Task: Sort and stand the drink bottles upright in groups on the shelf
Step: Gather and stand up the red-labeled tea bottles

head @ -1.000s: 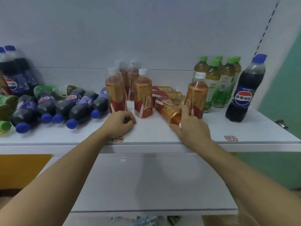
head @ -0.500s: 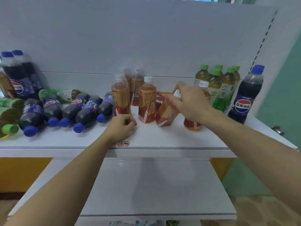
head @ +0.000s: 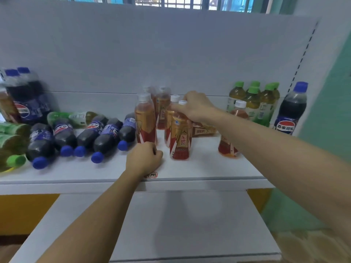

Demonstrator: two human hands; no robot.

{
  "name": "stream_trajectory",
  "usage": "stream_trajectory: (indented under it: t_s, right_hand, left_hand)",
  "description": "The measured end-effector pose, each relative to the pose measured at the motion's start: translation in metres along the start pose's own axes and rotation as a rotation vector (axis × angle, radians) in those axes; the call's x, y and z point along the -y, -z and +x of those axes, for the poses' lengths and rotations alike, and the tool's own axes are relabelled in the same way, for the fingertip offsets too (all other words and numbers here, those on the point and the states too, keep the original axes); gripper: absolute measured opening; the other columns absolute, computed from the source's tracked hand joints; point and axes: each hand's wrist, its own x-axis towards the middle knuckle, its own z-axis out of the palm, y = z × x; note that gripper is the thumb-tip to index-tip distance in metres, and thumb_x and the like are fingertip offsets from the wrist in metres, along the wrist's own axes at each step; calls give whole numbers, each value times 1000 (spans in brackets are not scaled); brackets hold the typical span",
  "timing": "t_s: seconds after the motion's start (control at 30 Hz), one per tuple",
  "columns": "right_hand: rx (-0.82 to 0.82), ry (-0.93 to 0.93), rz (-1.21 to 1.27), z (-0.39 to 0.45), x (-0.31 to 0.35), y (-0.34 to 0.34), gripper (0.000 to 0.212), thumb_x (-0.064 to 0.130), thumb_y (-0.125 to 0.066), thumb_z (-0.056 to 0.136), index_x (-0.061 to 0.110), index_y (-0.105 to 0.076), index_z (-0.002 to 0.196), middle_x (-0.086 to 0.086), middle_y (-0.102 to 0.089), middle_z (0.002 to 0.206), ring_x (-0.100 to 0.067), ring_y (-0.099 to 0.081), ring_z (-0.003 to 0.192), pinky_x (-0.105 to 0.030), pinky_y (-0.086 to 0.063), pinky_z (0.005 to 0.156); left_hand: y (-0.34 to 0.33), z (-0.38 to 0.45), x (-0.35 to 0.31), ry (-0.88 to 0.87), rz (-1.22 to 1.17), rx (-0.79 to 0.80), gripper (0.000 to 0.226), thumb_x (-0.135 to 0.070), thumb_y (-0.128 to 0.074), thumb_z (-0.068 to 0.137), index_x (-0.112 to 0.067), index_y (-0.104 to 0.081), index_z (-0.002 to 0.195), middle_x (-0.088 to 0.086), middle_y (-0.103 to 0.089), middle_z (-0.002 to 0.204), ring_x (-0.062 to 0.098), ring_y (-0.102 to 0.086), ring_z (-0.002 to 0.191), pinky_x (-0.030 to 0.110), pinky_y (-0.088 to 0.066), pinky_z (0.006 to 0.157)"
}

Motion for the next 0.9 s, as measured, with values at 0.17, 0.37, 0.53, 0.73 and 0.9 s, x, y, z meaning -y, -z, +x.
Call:
stream_trajectory:
  t_s: [0.17,0.37,0.53,0.73,0.9]
  right_hand:
    - [2,-33,141,-1,10,-12,25,28,-69,90,7,-63,78,-5,-74,62,-16,-65,42,-25,-51,40]
    - [-62,-41,87,7,22,-30,29,35,-66,96,10,-58,84,-5,-67,57,-22,-68,44,-27,-52,40]
    - [-73,-41,49,14,31,-42,36,46,-66,94,15,-61,112,-2,-69,93,-17,-70,47,-30,-58,49]
    - [-17,3,160,10,18,-25,34,53,-43,103,22,-54,94,5,-69,52,-18,-68,43,-26,-52,39]
    - [-301,-150,150,18,-32,-11,21,30,-38,104,19,-56,106,-7,-66,98,-28,-70,78,-44,-61,71]
  left_hand:
    - [2,-4,2,-89,9,86,26,-39,-59,90,-22,-63,71,-1,-66,67,15,-63,65,34,-58,64]
    - [8,-9,6,-290,-69,248,35,-38,-50,84,-14,-62,60,6,-61,62,24,-59,64,41,-50,59]
    - [8,-9,5,-301,-107,282,35,-41,-42,81,-21,-55,54,-1,-52,55,14,-50,56,33,-41,55]
    - [6,-4,3,-325,-81,278,37,-31,-47,94,-21,-58,60,-2,-58,61,14,-56,62,31,-44,57]
    - [-5,-10,-32,-515,-71,333,39,-36,-44,96,-16,-59,67,4,-59,65,17,-56,62,41,-48,60]
